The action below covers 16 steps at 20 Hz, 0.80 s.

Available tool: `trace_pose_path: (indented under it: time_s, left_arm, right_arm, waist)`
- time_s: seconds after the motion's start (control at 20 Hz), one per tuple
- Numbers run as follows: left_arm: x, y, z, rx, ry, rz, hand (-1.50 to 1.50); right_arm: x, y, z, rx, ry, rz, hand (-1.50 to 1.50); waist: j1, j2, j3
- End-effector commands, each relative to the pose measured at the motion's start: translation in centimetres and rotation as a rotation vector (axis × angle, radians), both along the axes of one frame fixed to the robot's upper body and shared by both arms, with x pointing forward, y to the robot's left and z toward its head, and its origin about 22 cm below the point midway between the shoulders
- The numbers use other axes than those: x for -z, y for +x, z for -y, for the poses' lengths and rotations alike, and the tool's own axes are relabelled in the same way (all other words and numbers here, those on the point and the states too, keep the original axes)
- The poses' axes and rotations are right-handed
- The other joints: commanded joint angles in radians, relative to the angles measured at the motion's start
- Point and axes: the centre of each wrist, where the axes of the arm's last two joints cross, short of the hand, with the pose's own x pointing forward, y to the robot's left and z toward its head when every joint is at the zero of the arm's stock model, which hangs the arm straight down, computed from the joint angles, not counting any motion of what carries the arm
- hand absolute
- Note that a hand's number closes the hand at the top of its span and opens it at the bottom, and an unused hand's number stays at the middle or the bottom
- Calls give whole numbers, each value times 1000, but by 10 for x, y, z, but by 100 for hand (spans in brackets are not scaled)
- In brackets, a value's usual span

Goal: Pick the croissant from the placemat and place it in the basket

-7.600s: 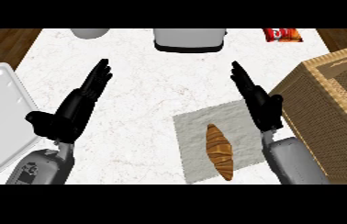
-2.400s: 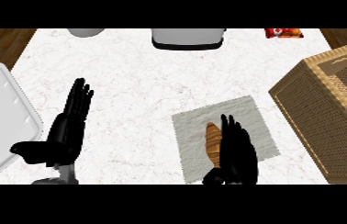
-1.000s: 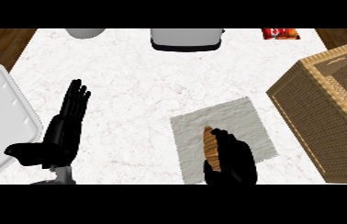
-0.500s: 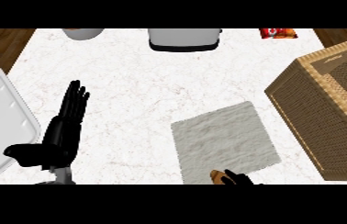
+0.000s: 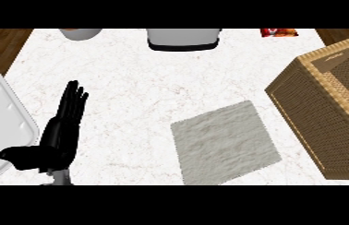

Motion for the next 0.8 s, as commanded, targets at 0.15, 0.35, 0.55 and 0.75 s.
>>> trace_pose_path:
  time_s: [0.15, 0.35, 0.55, 0.75]
  left_arm:
    - [5, 2, -8, -27, 1, 1, 0]
    - [4, -1, -15, -38, 9, -2, 0]
    - [0, 4, -14, -16, 6, 3, 0]
    - [4, 3, -3, -5, 5, 12, 0]
  right_arm:
    - [-68, -24, 6, -11, 236, 21, 150]
    - [-86, -21, 18, 30, 240, 1, 150]
    - [-88, -11, 37, 131, 189, 13, 150]
    - [-89, 8, 67, 234, 95, 88, 150]
  waist:
    - [-24, -3, 0]
    - [-17, -2, 0]
    - [-11, 2, -1]
    - [-12, 1, -1]
